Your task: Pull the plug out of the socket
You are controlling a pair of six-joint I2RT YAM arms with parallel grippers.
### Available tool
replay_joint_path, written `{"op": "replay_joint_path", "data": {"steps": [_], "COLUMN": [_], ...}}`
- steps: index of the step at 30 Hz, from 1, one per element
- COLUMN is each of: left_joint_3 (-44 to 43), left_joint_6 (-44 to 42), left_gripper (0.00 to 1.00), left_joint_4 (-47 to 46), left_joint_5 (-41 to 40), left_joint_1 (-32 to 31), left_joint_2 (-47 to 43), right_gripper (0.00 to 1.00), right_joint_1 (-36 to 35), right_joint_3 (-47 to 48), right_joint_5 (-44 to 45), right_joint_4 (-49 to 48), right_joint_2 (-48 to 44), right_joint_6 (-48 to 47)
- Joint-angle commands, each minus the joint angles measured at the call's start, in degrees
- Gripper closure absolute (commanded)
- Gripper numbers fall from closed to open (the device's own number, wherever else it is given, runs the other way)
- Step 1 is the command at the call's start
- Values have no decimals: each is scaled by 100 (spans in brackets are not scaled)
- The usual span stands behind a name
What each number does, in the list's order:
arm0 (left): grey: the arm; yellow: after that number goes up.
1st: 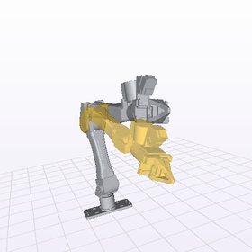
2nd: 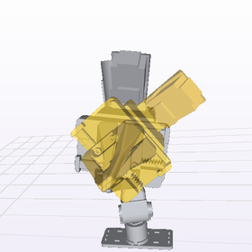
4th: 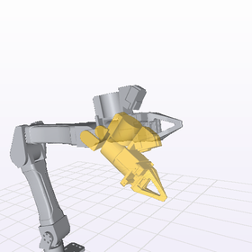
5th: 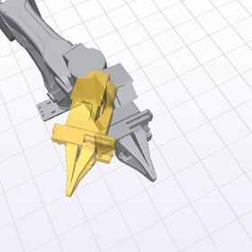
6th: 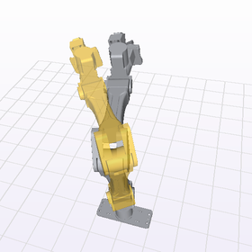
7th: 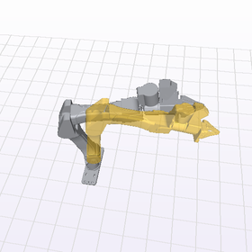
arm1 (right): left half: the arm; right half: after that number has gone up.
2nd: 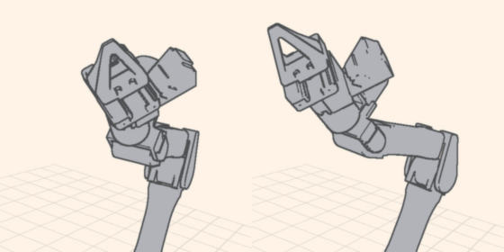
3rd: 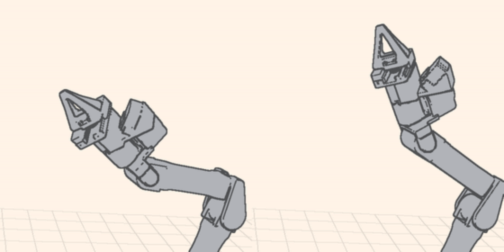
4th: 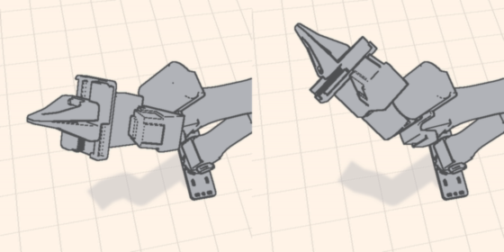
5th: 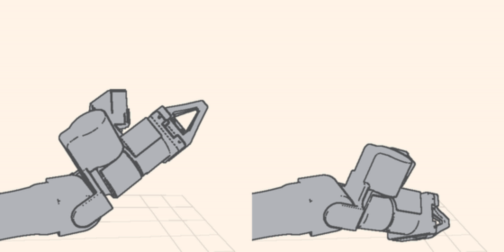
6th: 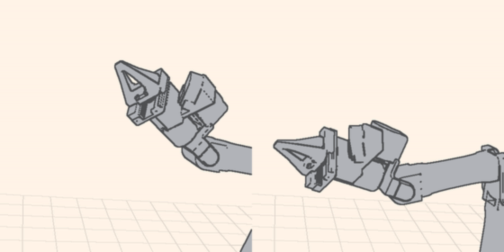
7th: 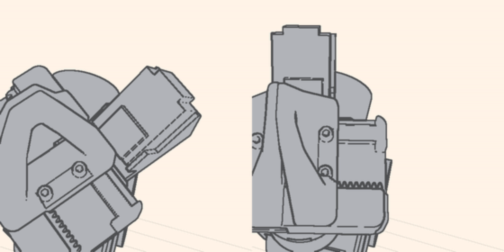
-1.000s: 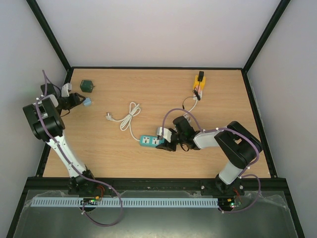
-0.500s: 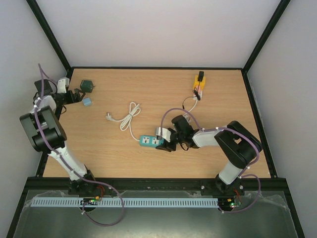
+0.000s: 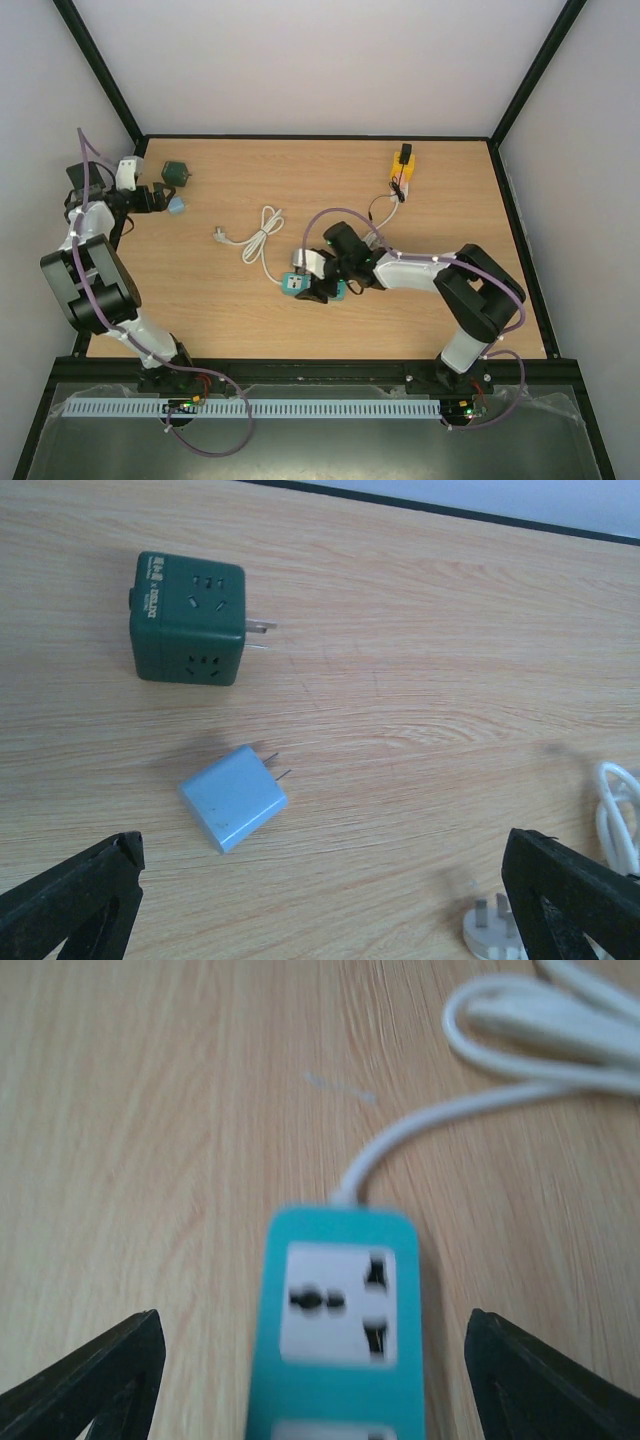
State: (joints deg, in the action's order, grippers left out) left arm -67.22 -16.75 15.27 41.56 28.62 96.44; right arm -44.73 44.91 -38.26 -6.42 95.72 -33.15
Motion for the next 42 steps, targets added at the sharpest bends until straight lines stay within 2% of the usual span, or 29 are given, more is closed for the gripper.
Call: {"op": "replay_joint_path", "data": {"steps": [1, 12, 18, 27, 37, 42], "left_joint_3": [188, 403, 380, 341, 296, 259], "left_joint_6": [-16, 158, 225, 247, 295, 287], "left_gripper": [0, 0, 0, 0, 0, 0], "left_joint_4": [5, -180, -226, -266, -296, -277], "left_joint_5": [348, 361, 434, 475, 496, 449], "left_joint_1": [-36, -76, -76, -85, -189, -284], "left_joint_2": [-363, -677, -734, -736, -773, -815], "right_gripper": [21, 40, 54, 66, 69, 71], "right_joint_1": [-437, -1186, -1217, -1214, -1193, -893], "right_joint_3": [651, 2050, 2243, 1554, 463, -1], "right_joint_5": [268, 1404, 1593, 1718, 1790, 1869], "right_joint_4": [292, 834, 1335, 1810, 2256, 2740], "right_joint_2": [268, 1392, 1636, 1211, 365, 4], "right_joint_6": [421, 792, 774, 488, -69, -603]}}
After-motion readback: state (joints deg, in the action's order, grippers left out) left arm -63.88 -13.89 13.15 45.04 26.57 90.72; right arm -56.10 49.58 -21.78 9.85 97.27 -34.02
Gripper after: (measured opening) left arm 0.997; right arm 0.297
